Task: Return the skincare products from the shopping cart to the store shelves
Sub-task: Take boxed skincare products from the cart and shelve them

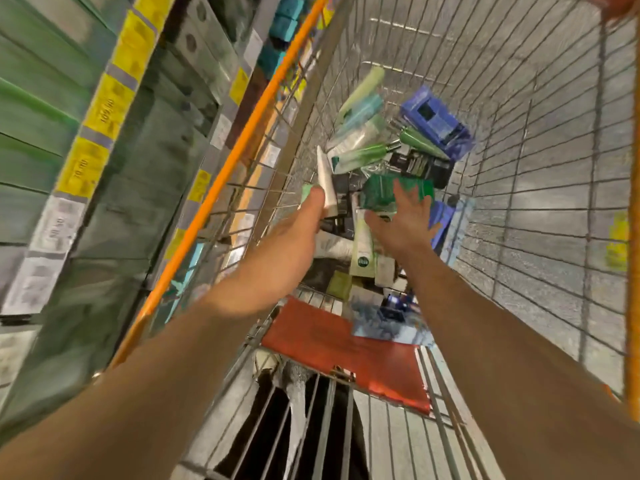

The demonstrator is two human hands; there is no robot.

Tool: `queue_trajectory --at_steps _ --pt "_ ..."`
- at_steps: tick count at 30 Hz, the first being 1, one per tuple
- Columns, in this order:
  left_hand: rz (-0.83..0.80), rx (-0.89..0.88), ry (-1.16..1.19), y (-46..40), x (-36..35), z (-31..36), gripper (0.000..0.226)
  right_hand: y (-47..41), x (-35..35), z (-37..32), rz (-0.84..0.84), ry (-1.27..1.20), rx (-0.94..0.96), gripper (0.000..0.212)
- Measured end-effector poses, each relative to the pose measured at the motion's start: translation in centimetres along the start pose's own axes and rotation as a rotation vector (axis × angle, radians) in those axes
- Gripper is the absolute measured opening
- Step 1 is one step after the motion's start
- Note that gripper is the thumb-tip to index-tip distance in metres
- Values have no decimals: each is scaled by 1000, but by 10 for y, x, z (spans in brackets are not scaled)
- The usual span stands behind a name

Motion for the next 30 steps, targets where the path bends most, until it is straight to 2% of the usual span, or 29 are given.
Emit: queue_trajectory --at_steps 5,7,8,9,11,12,15,18,21,22,27,30 --pt "66 56 -20 -22 -1 -6 115 -41 -10 9 -120 194 65 98" --pt "90 79 0 -29 1 -9 104 -55 -16 8 -177 266 94 95" --pt "99 116 8 -30 1 -13 103 -61 -20 8 -193 306 110 94" --pt "111 156 33 -32 3 -17 112 -66 -22 8 -190 344 124 93" --pt "129 182 104 -38 7 -24 140 -73 -23 9 -119 415 170 90" --pt "129 176 125 -43 7 -29 145 -73 -22 9 -67 455 209 86" --pt "121 177 85 -44 10 -34 134 -66 -20 6 48 512 317 73" --pt "122 161 32 -35 10 -27 103 -49 -12 -3 151 418 340 64" --pt "92 53 -151 -27 7 -15 62 -27 1 -17 272 223 333 57" --pt "107 21 -193 -24 8 -12 58 -20 5 -22 301 142 315 58" --pt "121 -5 24 4 18 -12 27 22 36 -63 372 -201 260 69" --pt "82 -28 160 30 27 -6 29 48 56 -93 401 -387 301 70"
Point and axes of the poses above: each hand's wrist, its own y-axis away from the middle knuckle, its own x-axis out of the back of the hand, z = x × y, the point moved 6 cm from there along -y, towards the middle knuckle, and after that the axes turned 15 degrees about x, right-handed, at the moved point
